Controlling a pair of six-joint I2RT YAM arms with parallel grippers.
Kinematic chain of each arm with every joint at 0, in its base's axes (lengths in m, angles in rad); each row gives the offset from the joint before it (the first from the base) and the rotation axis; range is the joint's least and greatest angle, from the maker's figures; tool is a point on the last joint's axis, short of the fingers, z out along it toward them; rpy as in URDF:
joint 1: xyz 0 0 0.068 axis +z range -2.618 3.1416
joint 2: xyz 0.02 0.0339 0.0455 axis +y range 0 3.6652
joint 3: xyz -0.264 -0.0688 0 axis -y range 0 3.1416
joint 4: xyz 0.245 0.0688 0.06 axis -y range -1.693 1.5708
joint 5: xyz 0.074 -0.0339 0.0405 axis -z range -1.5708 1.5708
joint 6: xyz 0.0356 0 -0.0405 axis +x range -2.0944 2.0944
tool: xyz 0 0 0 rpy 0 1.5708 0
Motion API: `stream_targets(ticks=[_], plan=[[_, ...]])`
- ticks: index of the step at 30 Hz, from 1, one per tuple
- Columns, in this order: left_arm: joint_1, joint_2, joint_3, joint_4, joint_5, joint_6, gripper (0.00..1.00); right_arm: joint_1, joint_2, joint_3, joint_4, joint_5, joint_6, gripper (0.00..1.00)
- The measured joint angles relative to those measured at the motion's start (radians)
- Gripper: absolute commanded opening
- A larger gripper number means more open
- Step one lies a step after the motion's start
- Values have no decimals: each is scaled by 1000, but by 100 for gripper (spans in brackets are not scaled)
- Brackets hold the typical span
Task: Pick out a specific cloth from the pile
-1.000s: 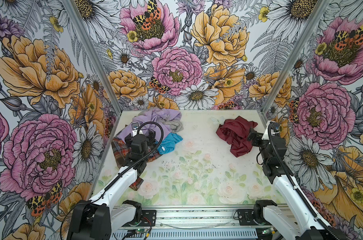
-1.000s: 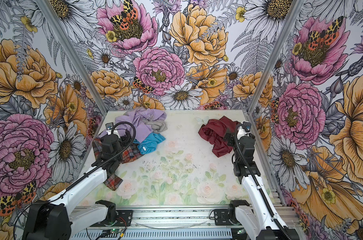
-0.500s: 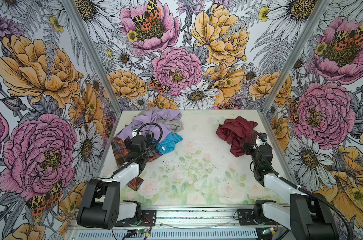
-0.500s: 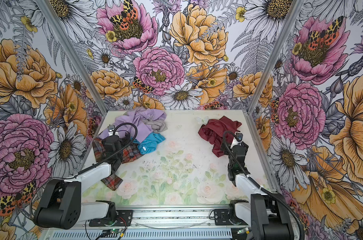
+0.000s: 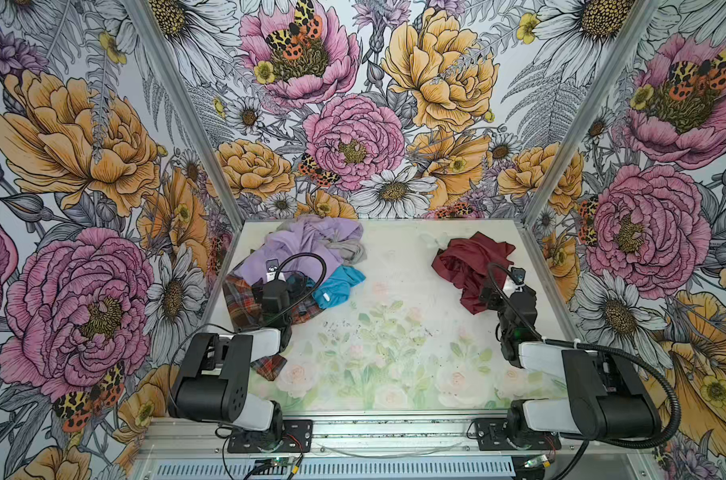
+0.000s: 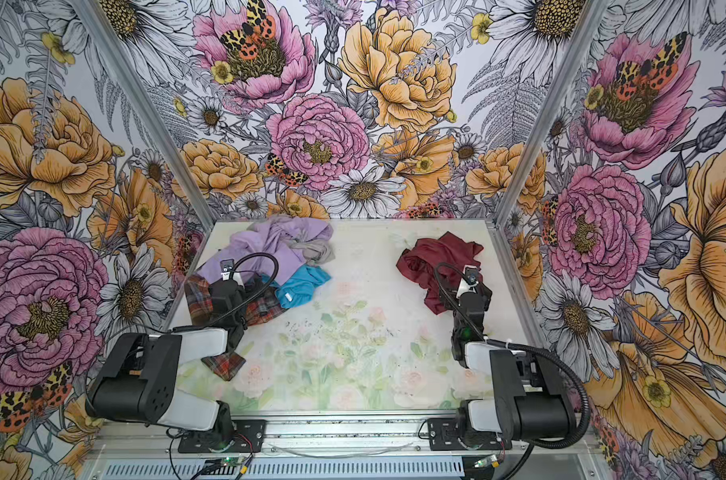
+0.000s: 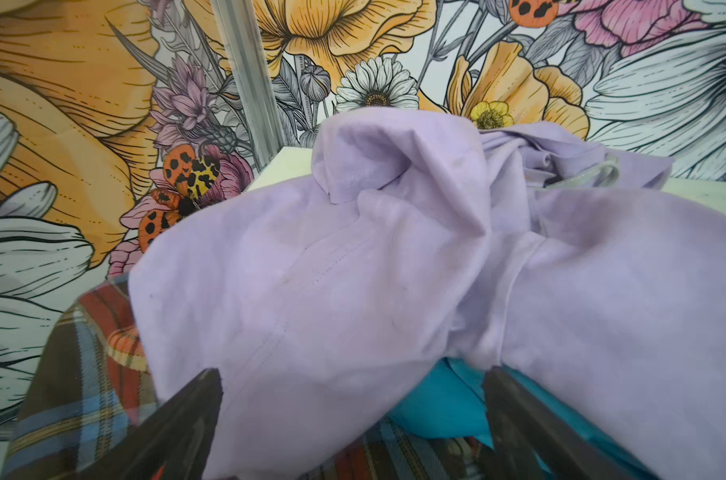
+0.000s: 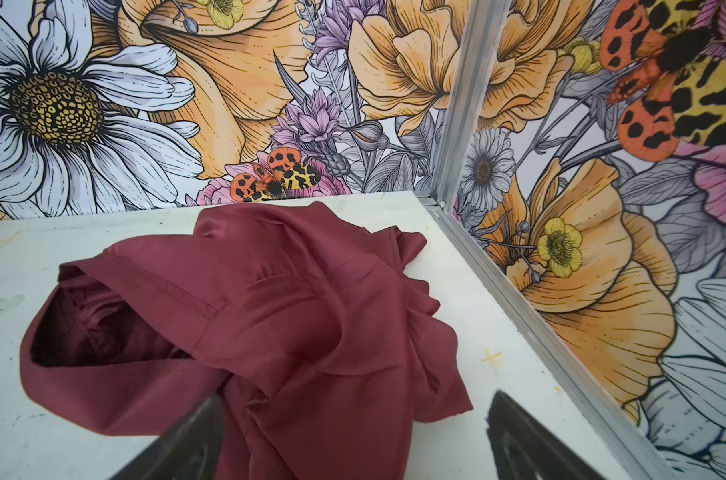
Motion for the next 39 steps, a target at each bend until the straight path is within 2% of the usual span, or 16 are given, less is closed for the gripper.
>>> stream_targets(ticks=[8,14,19,39], plan=[[44,50,-47,132,109,0,99,30,145,-8,153,-1,-35,99],[61,57,-50,168,164,0,99,34,155,11,119,-7,-43,99],[66,57,-50,169,178,0,99,-42,156,86,52,-67,-19,99],[66,57,-50,183,180,0,99,-45,156,86,7,-119,-14,100]])
